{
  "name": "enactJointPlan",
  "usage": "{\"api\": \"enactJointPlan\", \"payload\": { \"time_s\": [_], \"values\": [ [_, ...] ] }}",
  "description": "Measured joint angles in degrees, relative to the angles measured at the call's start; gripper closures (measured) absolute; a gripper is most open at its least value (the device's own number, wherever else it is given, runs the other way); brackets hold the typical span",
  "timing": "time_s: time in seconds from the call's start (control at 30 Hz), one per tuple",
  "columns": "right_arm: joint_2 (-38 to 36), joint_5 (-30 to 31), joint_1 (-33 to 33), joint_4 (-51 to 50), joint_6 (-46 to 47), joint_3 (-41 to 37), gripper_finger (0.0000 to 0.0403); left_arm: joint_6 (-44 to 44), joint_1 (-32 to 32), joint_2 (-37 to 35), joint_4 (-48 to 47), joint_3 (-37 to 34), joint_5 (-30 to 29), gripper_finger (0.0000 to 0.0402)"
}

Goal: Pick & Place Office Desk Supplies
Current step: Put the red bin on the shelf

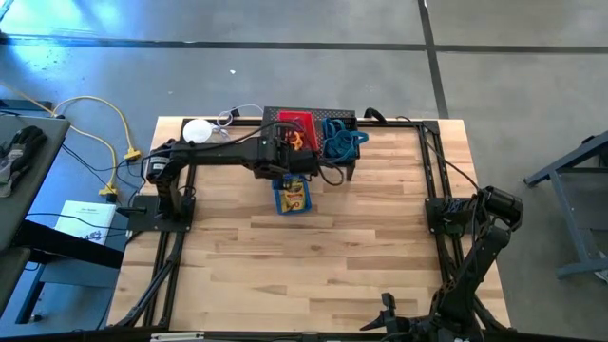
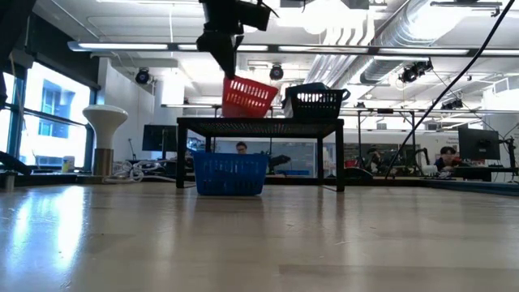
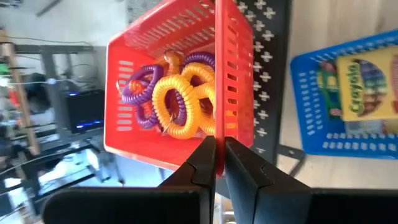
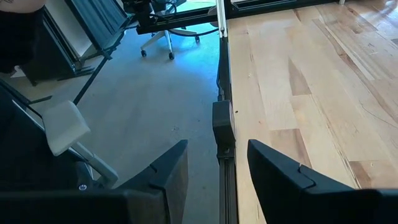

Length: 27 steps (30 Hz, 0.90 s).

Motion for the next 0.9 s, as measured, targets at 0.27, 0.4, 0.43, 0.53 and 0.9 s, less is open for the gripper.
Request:
{"api": "enactJointPlan", "payload": {
  "time_s": [0.27,0.4,0.43,0.53,0.9],
  "values": [
    [0.00,-0.02,0.00,0.00,0.24,0.00,0.0251,0.02,0.61,0.35,-0.22,0.00,2.46,0.0381],
    [0.00,-0.01,0.00,-0.01,0.27,0.00,0.0251,1.94,0.90,1.67,-0.12,0.00,3.51,0.0381],
    [0.00,0.00,0.00,-0.02,0.23,0.00,0.0251,2.22,0.84,2.00,-0.09,0.00,3.53,0.0381],
    [0.00,0.00,-0.02,-0.04,0.21,0.00,0.0251,2.56,0.75,2.84,-0.08,0.00,3.59,0.0381],
    [0.00,0.00,0.00,-0.44,0.05,0.00,0.0251,2.63,0.09,2.84,0.48,0.00,2.72,0.0381]
  ]
}}
